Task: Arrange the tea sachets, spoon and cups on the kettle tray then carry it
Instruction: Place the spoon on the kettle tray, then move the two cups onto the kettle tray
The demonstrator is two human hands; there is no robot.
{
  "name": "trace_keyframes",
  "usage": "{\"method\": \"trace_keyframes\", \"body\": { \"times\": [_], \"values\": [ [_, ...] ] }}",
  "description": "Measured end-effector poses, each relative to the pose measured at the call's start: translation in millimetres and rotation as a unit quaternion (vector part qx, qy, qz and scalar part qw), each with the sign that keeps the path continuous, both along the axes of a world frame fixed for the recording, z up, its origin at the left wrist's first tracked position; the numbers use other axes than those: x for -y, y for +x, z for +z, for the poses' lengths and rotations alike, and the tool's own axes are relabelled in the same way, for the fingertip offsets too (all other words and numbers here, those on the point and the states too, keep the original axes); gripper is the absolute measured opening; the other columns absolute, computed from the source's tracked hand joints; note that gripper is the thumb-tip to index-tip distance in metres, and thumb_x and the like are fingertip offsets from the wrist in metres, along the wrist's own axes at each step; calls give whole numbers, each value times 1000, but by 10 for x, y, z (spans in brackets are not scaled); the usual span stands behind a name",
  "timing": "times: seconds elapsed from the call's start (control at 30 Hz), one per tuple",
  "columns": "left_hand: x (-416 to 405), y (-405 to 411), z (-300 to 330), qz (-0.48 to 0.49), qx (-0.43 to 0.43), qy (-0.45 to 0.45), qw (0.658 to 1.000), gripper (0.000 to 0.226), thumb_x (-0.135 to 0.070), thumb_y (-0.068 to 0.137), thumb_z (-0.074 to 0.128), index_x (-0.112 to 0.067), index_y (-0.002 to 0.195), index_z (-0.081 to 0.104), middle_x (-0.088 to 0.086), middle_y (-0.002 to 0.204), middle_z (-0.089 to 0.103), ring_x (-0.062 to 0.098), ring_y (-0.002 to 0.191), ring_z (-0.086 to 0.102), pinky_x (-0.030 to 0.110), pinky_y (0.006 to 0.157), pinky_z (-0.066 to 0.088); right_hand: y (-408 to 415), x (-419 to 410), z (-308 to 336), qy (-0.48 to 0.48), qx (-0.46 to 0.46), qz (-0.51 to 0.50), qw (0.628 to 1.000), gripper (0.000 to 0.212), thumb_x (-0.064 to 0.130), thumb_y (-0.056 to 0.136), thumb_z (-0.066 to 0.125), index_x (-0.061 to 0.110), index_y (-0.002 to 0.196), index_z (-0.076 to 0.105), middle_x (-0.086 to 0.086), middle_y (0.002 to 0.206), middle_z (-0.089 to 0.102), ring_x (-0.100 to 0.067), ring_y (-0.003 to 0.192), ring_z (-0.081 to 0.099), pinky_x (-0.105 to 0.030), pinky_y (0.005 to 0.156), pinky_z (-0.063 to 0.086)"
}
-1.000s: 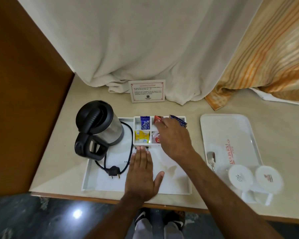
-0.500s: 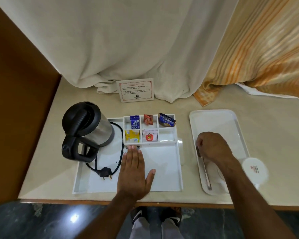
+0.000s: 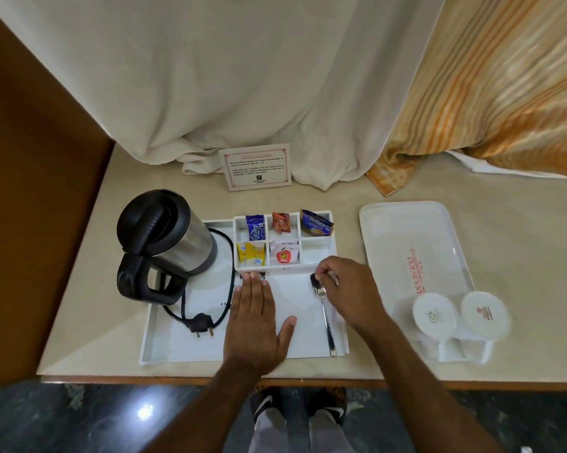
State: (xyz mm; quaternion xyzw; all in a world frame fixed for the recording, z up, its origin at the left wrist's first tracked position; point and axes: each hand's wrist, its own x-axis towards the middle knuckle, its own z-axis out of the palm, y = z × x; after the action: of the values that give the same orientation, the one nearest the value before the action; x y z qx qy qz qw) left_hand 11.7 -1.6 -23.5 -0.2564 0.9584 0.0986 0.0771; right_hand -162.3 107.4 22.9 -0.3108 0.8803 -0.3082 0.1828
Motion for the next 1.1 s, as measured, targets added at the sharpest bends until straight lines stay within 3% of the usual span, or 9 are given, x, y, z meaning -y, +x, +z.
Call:
{"method": "trace_keyframes", "body": {
  "times": [0.2, 0.33, 0.47, 0.6, 0.77, 0.87, 0.97, 1.03, 1.1],
  "values": [
    [-1, 12, 1, 1, -1, 1, 1000, 88, -65, 92, 11, 0, 152, 7, 20, 161, 2, 33, 149, -3, 47, 120, 8, 120, -59, -192, -6, -128, 16, 992, 9, 22, 89, 63, 15, 91, 68, -3, 91, 73, -18, 82, 61, -31, 77, 53],
    [21, 15, -37, 7, -4, 1, 1000, 88, -66, 93, 14, -1, 152, 8, 19, 161, 5, 32, 149, 0, 47, 120, 9, 195, -150, -22, -90, -123, -74, 985, 7, 20, 88, 65, 15, 92, 65, -2, 98, 67, -16, 92, 59, -25, 80, 49],
    [20, 36, -75, 1, -12, 0, 1000, 86, -64, 94, 16, -2, 152, 5, 19, 161, 3, 30, 149, -4, 47, 120, 8, 265, -525, 322, -183, -210, -116, 953, 6, 14, 86, 64, 11, 91, 65, -4, 92, 67, -16, 88, 59, -22, 80, 46],
    [-25, 27, 56, 14, 13, -19, 1000, 88, -64, 92, 9, 1, 151, 13, 23, 159, 15, 34, 149, 7, 51, 119, 16, 190, -1205, 565, -155, -296, -185, 924, 13, 14, 85, 65, 5, 95, 66, -10, 97, 68, -25, 93, 58, -26, 88, 42],
    [-627, -214, 516, 63, -7, -31, 998, 93, -62, 88, 21, 12, 140, 35, 36, 148, 31, 49, 142, 20, 61, 115, 21, -154, -1986, 536, -5, -104, -264, 959, 59, 19, 73, 70, 21, 127, 45, -6, 132, 50, -25, 120, 41, -45, 99, 42],
    [-1243, -526, 717, -55, -66, 55, 995, 96, -67, 87, 30, 3, 151, 11, 26, 159, 8, 38, 148, 2, 52, 119, 12, -333, -2185, 420, 85, -1, -168, 982, 95, 27, 67, 70, 34, 146, 17, 1, 156, 15, -27, 140, 18, -48, 110, 31],
    [-1663, -941, 785, -67, -85, 152, 982, 103, -78, 81, 36, -23, 152, -15, 1, 161, -17, 16, 146, -9, 40, 119, 9, -396, -2151, 339, 72, 67, -115, 988, 99, 27, 69, 71, 40, 147, 10, 2, 157, 15, -20, 137, 29, -41, 107, 40],
    [-1799, -1160, 814, -40, -78, 205, 975, 104, -71, 79, 54, -27, 153, -4, -3, 164, -3, 13, 146, 9, 37, 116, 22, -393, -2126, 297, 44, 56, -118, 990, 91, 26, 73, 73, 36, 146, 20, 1, 149, 31, -16, 128, 42, -37, 102, 46],
    [-1824, -1257, 851, 0, -102, 260, 960, 90, -57, 78, 69, -26, 149, 22, -2, 156, 33, 14, 136, 39, 32, 110, 35, -380, -2112, 327, 8, 46, -134, 990, 81, 27, 74, 76, 31, 142, 32, 1, 140, 43, -16, 122, 47, -34, 102, 45]
  ]
}}
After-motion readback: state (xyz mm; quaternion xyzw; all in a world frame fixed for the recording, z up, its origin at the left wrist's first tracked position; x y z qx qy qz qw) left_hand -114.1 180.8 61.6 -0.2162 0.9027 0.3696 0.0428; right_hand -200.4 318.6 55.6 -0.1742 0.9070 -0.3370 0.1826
